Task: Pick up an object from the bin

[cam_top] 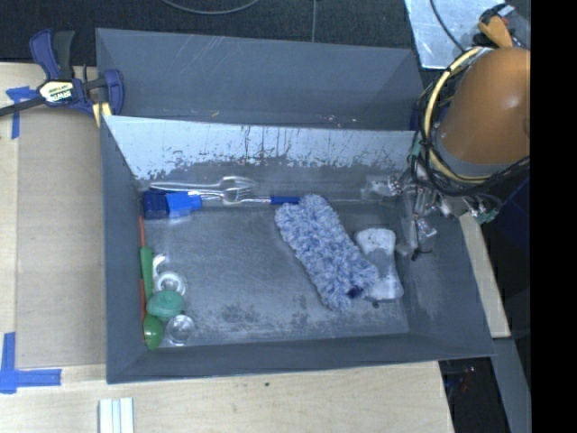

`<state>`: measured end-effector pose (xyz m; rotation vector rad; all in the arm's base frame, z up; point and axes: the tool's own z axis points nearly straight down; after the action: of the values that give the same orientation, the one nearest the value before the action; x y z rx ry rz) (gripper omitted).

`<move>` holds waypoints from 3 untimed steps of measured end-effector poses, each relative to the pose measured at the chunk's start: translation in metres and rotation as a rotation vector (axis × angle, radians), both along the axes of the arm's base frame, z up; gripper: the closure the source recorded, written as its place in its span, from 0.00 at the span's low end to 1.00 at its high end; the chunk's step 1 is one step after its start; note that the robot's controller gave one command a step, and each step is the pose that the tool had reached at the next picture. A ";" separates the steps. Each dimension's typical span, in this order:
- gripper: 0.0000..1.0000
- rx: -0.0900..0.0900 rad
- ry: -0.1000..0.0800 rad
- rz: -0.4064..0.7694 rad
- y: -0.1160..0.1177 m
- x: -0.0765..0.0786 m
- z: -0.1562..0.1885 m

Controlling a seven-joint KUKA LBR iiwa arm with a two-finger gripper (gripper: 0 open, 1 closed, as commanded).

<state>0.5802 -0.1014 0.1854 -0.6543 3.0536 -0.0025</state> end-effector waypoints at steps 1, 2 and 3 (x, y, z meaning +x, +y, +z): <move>0.00 -0.012 0.002 0.375 -0.031 -0.005 -0.039; 0.00 -0.005 -0.009 0.314 -0.001 0.011 -0.038; 0.00 -0.011 0.004 0.318 -0.047 -0.004 -0.054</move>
Offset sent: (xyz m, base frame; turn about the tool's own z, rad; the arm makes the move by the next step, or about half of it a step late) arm 0.0104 -0.0012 -0.0383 -0.3151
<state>0.5766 -0.1481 0.1318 -1.1319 2.9173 -0.0134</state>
